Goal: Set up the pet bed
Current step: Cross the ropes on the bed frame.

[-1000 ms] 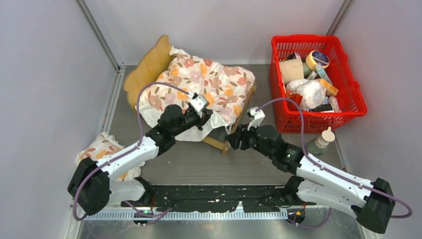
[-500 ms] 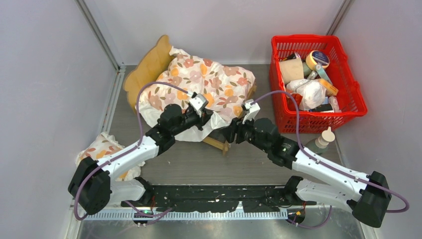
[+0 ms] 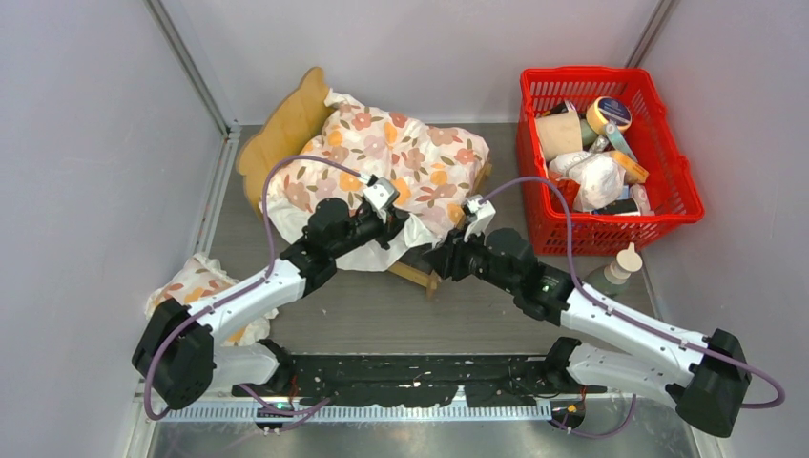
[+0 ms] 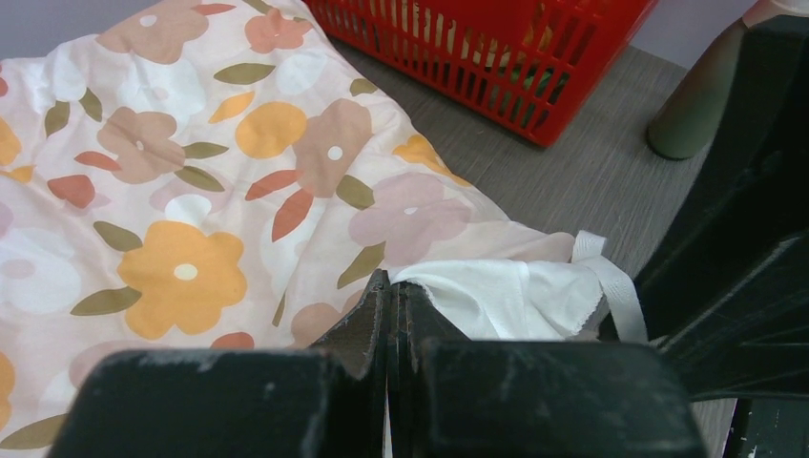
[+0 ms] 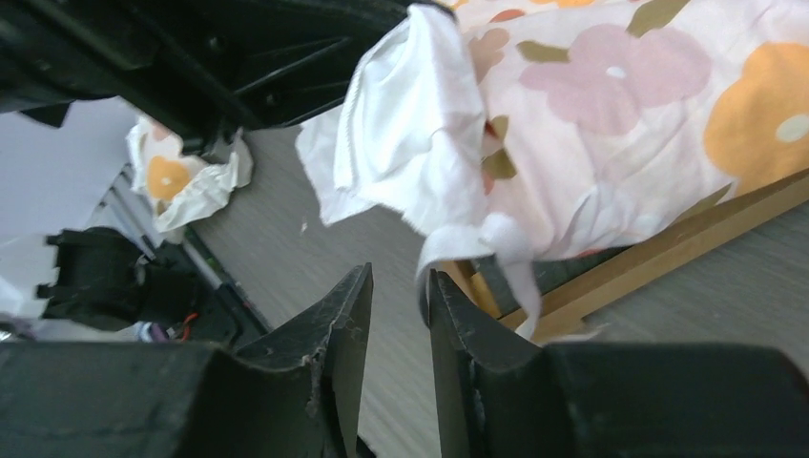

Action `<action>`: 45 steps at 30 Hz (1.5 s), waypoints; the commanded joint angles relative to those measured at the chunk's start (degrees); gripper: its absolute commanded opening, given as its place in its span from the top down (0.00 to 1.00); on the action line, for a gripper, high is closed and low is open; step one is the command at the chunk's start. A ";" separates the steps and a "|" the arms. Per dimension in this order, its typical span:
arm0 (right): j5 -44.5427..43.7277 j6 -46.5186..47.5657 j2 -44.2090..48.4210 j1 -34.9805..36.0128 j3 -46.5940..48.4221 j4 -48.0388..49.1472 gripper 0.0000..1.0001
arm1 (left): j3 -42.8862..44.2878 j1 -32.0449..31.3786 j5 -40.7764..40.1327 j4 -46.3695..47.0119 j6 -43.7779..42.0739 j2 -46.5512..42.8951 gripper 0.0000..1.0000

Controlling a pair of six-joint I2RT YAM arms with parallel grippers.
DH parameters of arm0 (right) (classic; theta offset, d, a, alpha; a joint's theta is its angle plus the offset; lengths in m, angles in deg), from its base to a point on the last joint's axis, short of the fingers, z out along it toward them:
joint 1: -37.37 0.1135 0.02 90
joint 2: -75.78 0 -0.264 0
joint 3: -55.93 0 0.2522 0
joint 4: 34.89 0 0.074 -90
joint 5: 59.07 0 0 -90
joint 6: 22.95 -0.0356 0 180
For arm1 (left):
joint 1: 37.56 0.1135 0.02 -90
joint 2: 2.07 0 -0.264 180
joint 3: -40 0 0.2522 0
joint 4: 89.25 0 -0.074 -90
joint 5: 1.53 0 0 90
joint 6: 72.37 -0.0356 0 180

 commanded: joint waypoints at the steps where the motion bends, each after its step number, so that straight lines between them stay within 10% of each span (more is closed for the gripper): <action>1: 7.09 -5.70 5.17 0.10 -2.97 2.35 0.66 | 2.65 0.49 0.35 3.65 0.82 0.23 1.00; 8: 4.47 -7.33 6.27 0.28 -7.85 5.20 0.51 | 1.68 0.51 0.67 5.47 2.74 0.42 1.00; 45: -14.04 -7.17 0.27 6.36 -5.62 1.27 0.56 | 2.94 0.47 1.63 6.45 3.88 1.62 1.00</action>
